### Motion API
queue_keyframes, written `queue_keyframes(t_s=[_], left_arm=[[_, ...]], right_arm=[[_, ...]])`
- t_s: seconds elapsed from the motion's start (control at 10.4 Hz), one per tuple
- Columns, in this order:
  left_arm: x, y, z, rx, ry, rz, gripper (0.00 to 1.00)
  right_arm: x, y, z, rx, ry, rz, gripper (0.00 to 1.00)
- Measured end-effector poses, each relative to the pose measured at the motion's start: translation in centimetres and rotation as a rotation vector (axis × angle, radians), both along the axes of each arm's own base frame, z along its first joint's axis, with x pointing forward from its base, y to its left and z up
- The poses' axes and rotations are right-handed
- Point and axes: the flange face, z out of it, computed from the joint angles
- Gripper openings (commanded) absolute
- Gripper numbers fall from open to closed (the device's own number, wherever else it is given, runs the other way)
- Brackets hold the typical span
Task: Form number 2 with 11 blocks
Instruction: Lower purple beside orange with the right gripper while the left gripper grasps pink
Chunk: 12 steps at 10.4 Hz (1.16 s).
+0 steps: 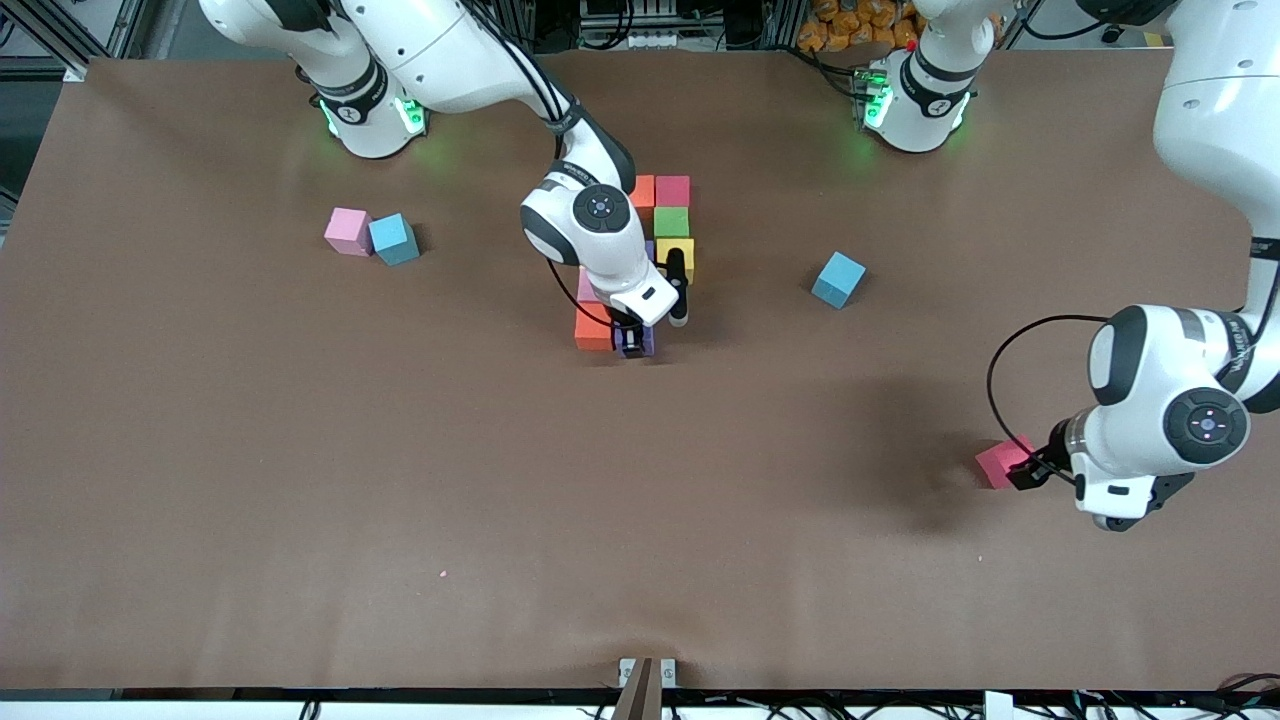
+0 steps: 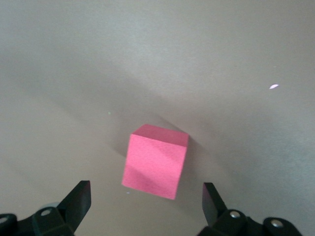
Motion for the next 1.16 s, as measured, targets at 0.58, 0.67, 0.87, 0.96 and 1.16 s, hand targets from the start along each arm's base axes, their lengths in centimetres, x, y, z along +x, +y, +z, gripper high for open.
queue_keyframes(t_s=[0.58, 0.67, 0.87, 0.96, 1.16], left_arm=[[0.4, 0.1, -2.5, -0.021, -0.017, 0.001, 1.00], [0.5, 0.1, -2.6, -0.024, -0.022, -0.003, 1.00], [0.7, 0.7, -2.8, -0.027, -0.037, -0.020, 1.00], [0.7, 0.9, -2.9, -0.028, -0.036, -0.027, 1.00], [0.6, 0.9, -3.5, -0.032, -0.024, -0.056, 1.00]], right_arm=[[-0.3, -0.3, -0.1, -0.007, 0.005, 0.001, 0.41], [-0.4, -0.4, -0.1, -0.008, 0.007, 0.001, 0.41], [-0.4, -0.5, -0.2, -0.011, 0.008, 0.001, 0.41], [-0.4, -0.5, -0.2, -0.011, 0.008, 0.001, 0.44], [-0.4, -0.5, -0.3, -0.011, 0.009, 0.000, 0.62]])
